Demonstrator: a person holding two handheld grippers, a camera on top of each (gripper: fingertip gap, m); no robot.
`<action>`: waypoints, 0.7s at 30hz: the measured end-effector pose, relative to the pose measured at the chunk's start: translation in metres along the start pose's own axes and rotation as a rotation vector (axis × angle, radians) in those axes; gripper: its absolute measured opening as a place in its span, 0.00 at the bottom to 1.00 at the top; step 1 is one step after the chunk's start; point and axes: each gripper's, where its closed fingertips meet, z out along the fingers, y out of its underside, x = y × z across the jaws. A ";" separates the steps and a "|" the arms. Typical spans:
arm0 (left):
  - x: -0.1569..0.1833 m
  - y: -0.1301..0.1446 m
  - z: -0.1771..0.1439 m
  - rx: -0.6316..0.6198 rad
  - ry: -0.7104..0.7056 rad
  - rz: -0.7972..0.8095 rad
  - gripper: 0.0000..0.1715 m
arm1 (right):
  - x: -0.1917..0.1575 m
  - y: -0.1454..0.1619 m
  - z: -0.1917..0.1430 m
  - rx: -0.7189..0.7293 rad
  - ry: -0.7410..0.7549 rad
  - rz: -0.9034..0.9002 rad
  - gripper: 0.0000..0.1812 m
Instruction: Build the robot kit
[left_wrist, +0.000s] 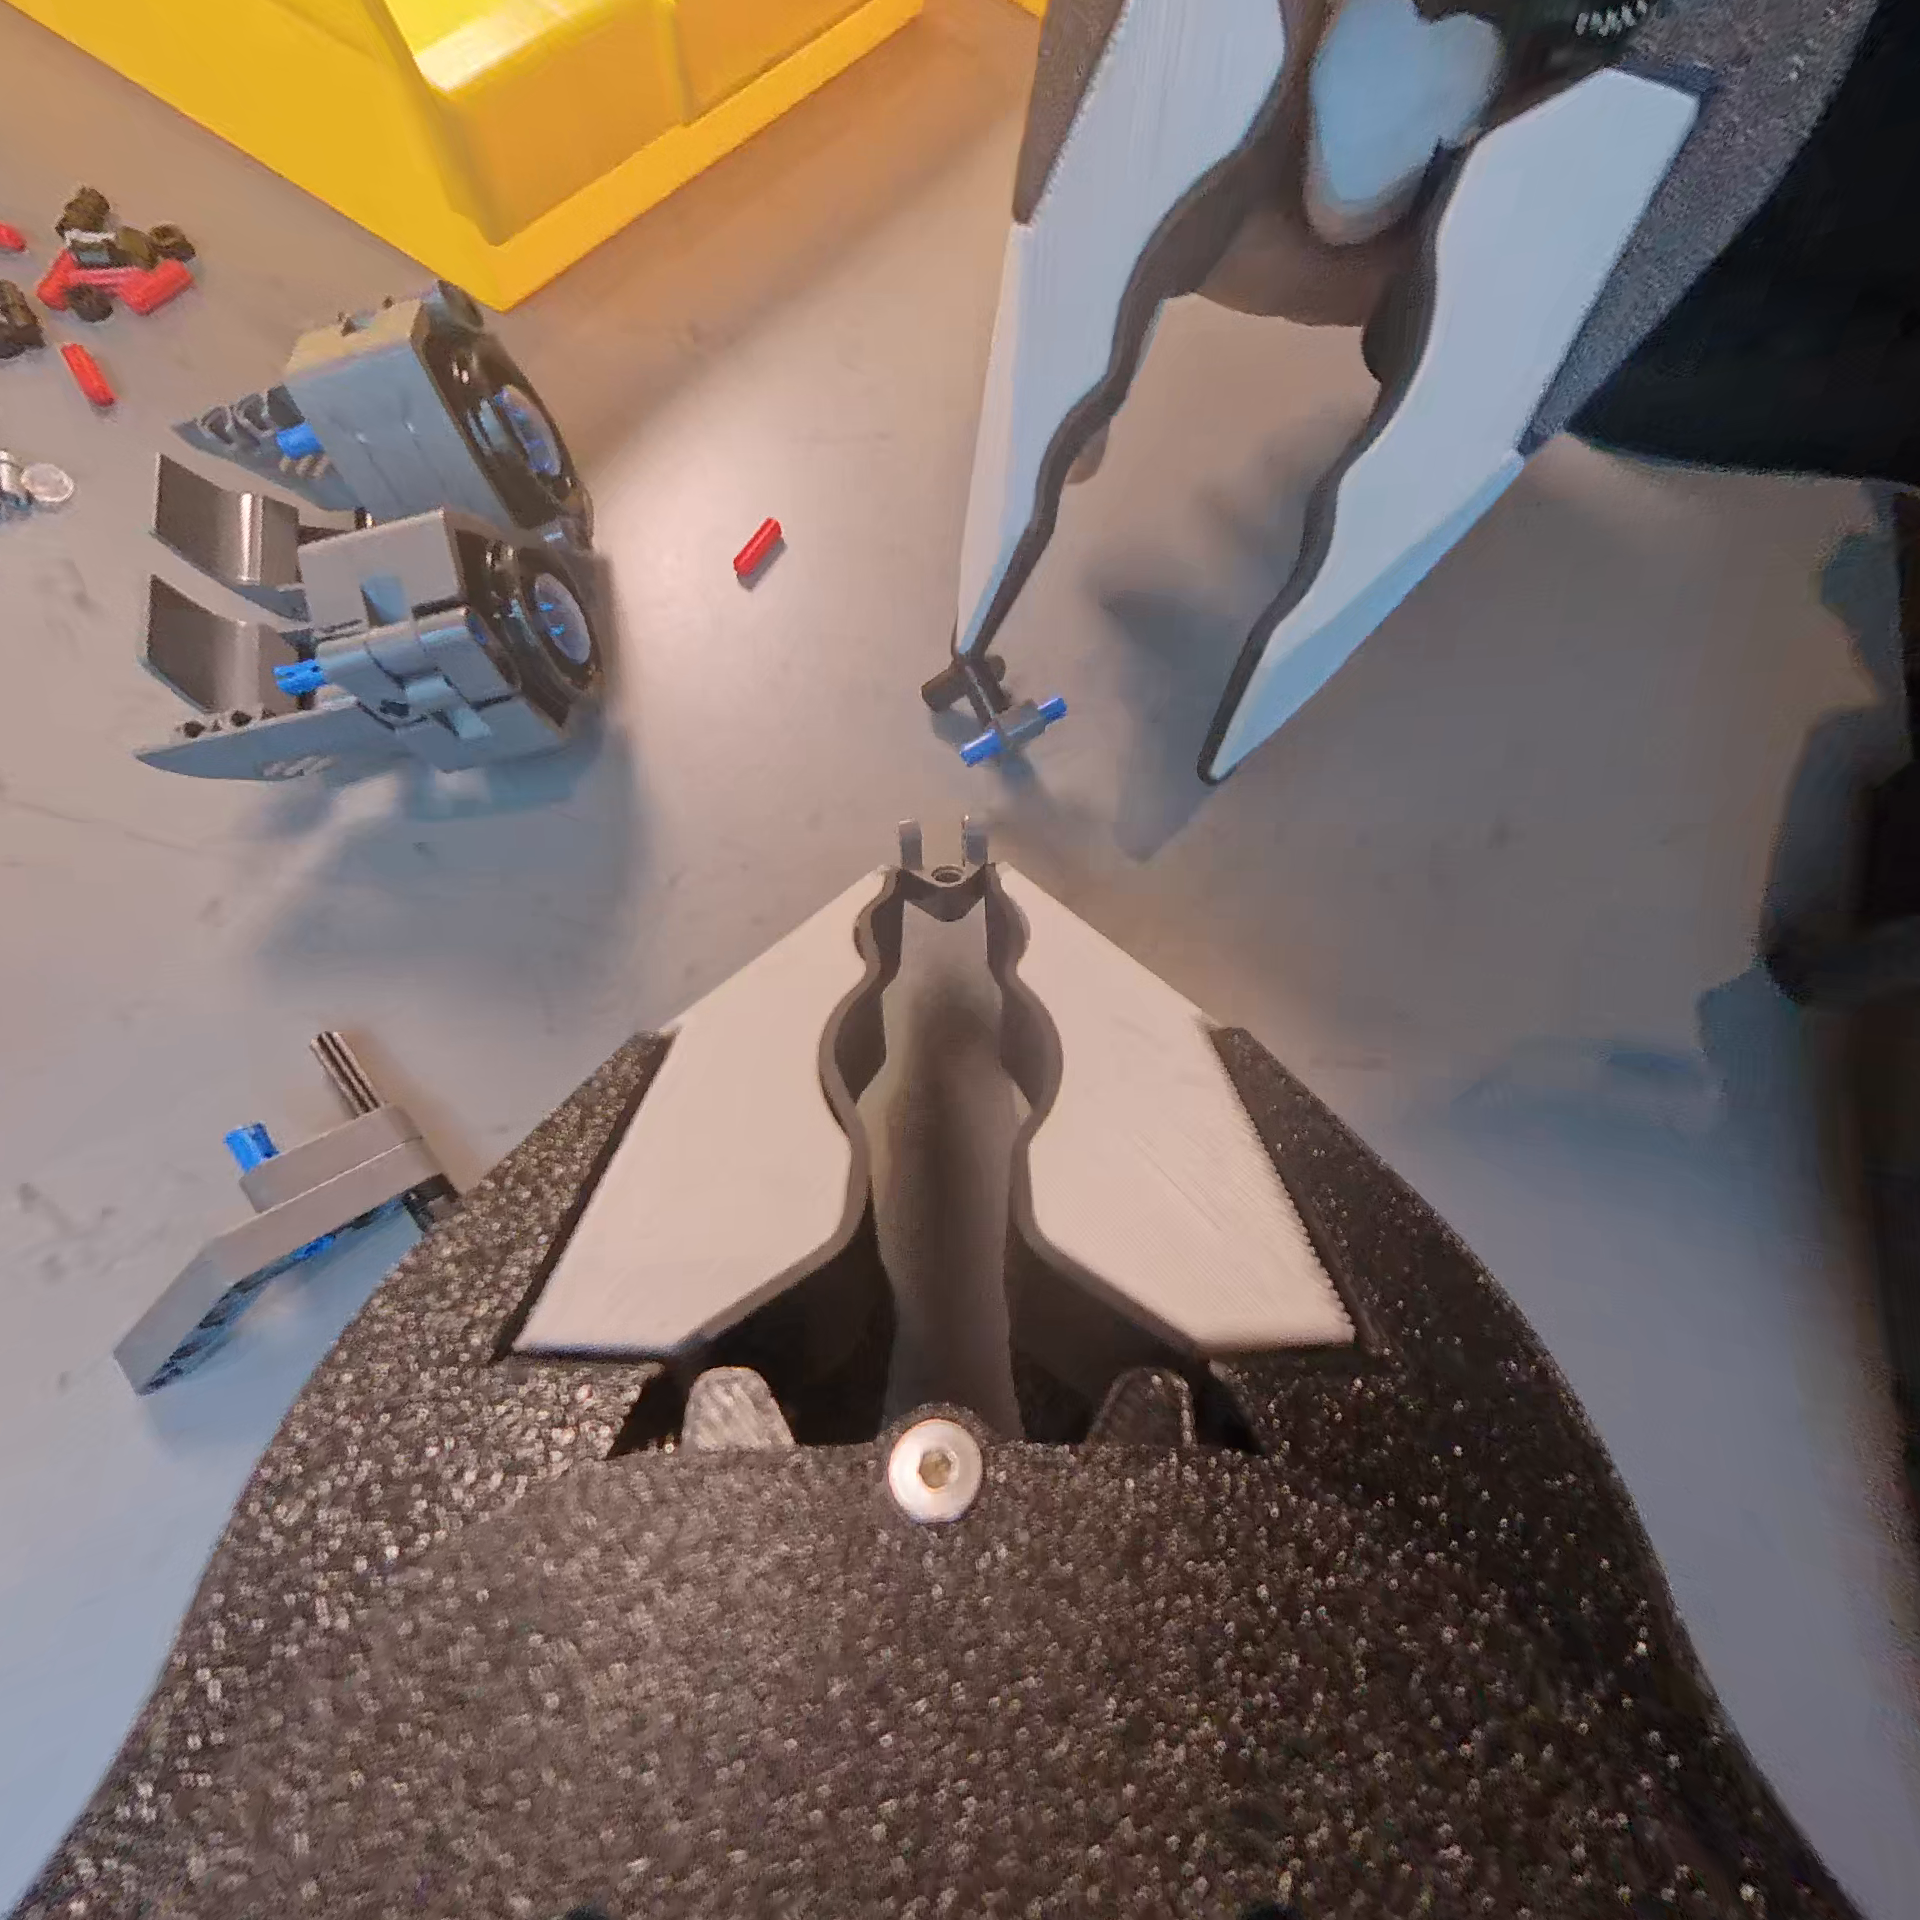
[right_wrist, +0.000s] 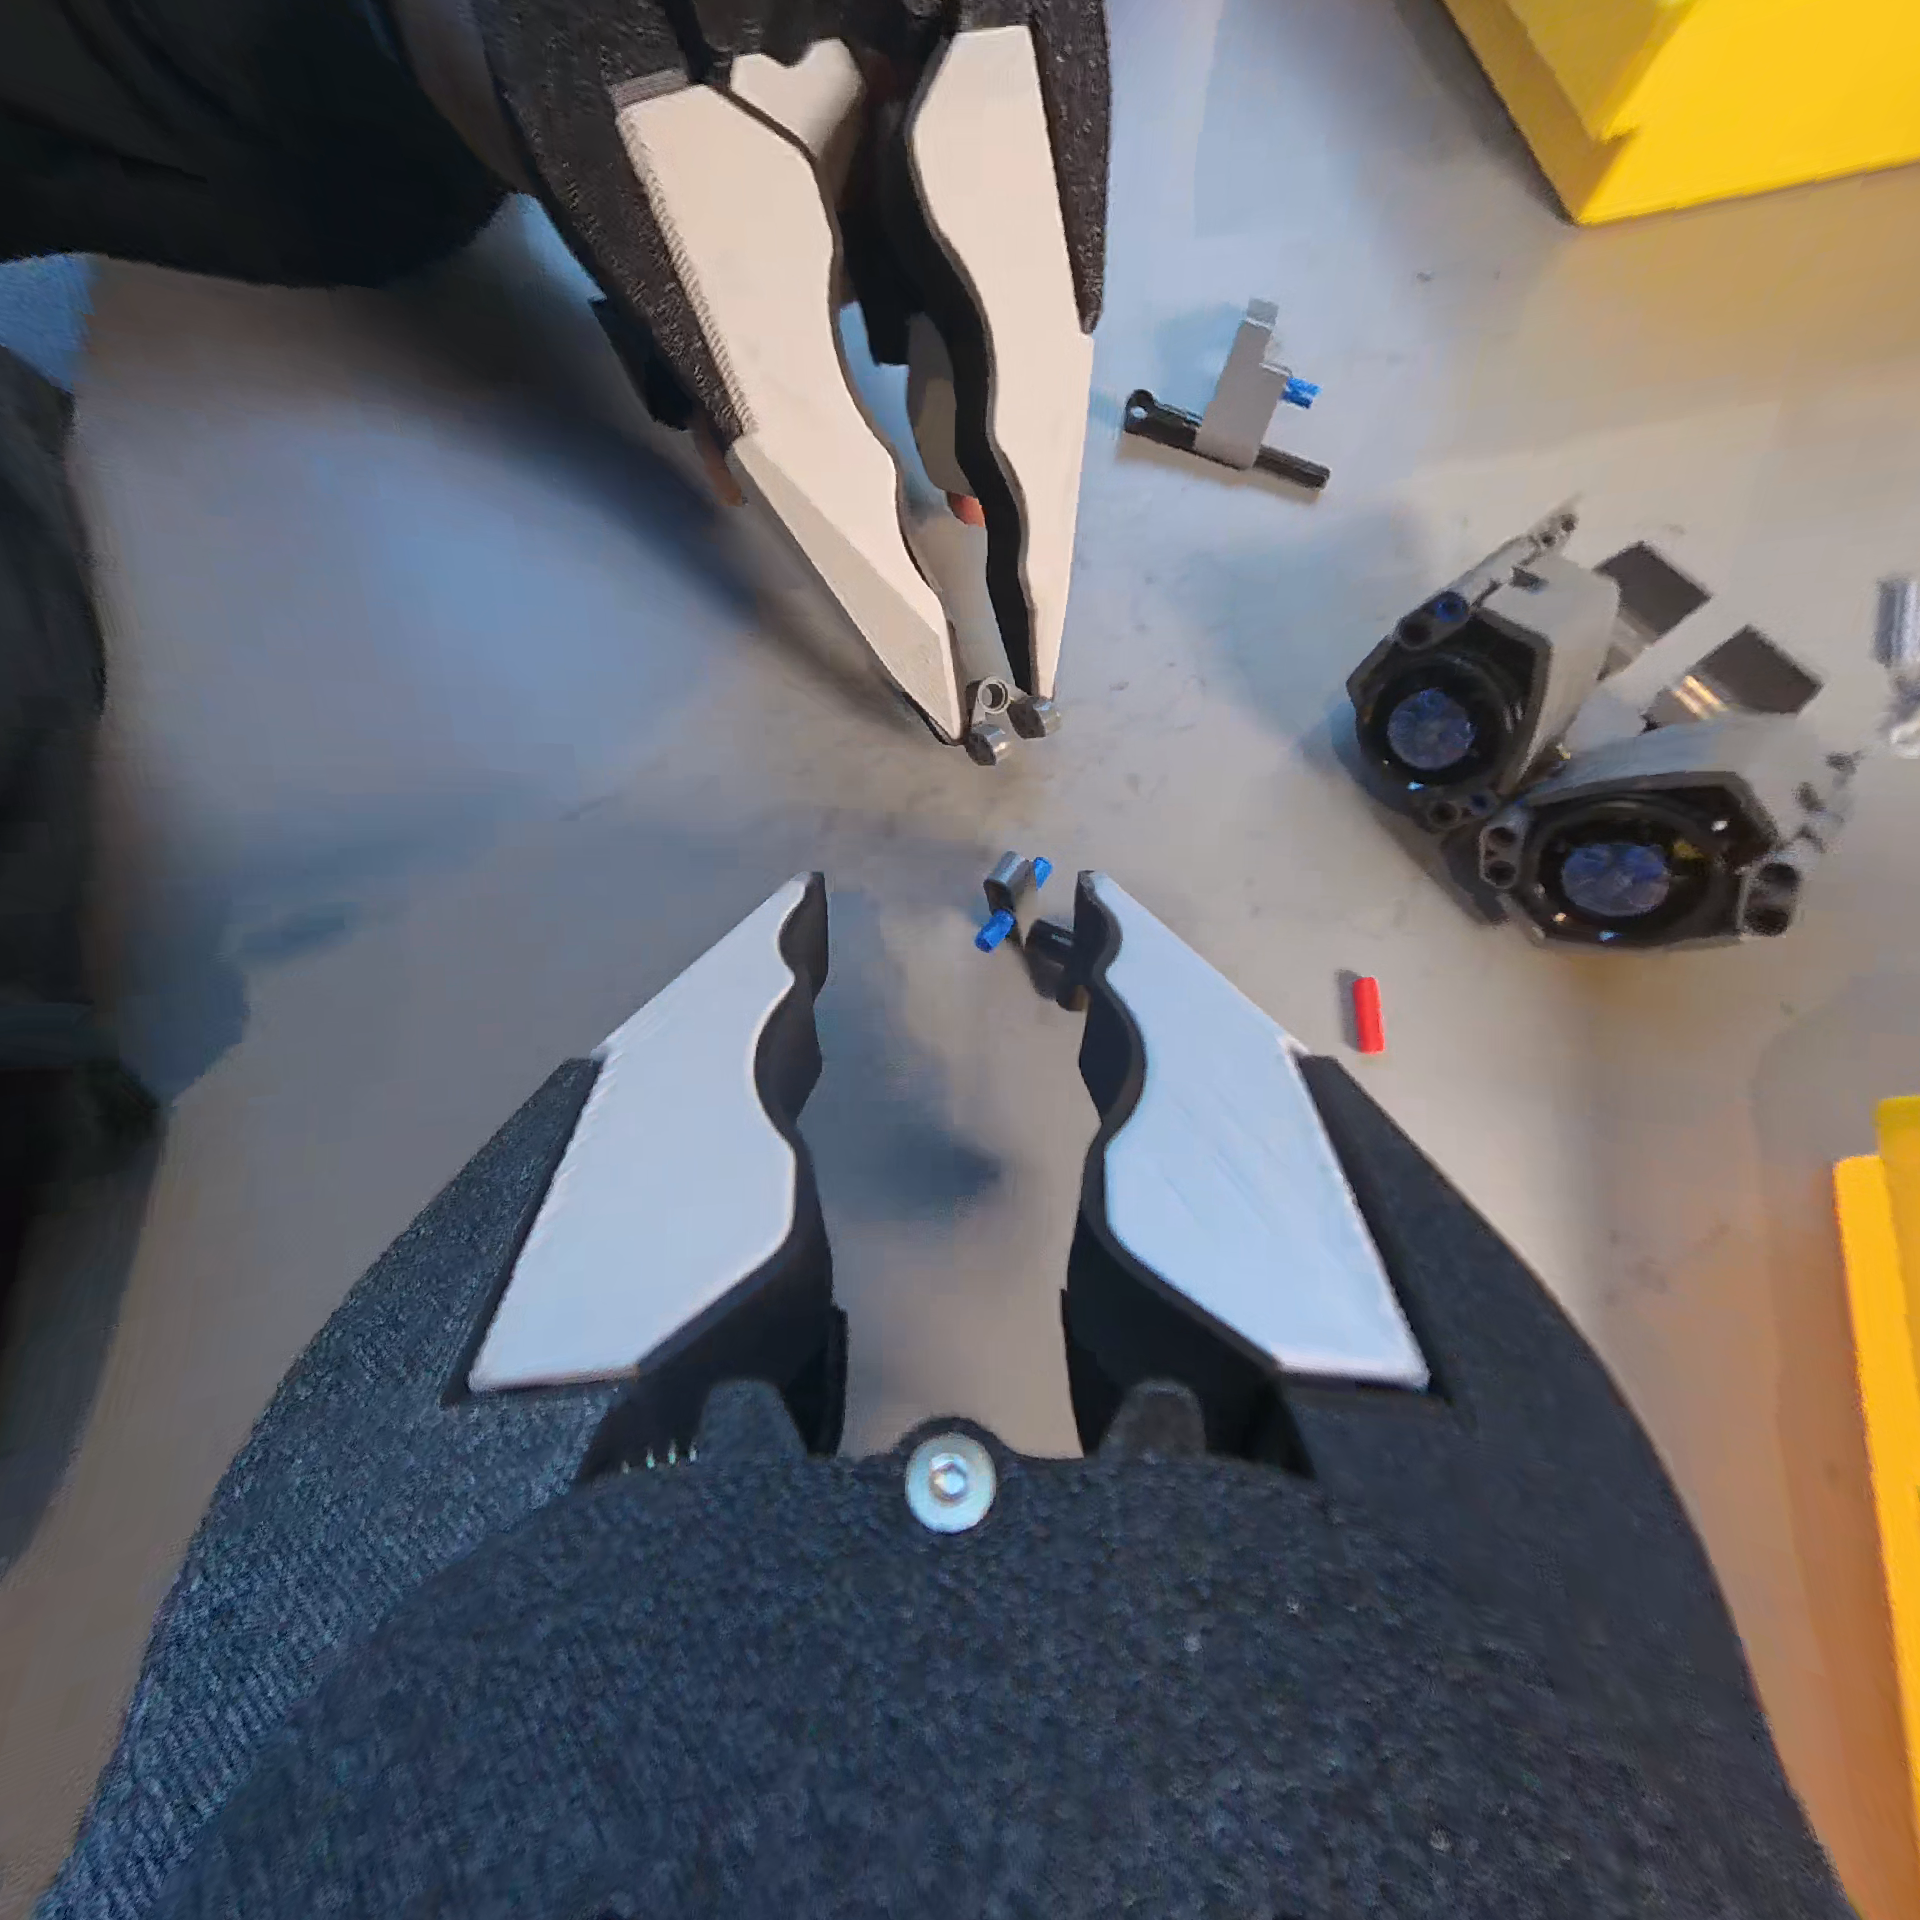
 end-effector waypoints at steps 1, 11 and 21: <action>0.002 -0.002 0.000 0.007 0.009 0.001 0.09 | 0.002 0.002 -0.005 0.001 -0.024 -0.046 0.25; 0.012 -0.005 0.005 0.002 0.039 0.027 0.09 | 0.030 0.018 -0.003 -0.003 -0.173 -0.117 0.17; 0.020 -0.001 0.002 -0.047 0.091 -0.007 0.09 | 0.010 0.014 0.011 -0.037 -0.101 -0.155 0.06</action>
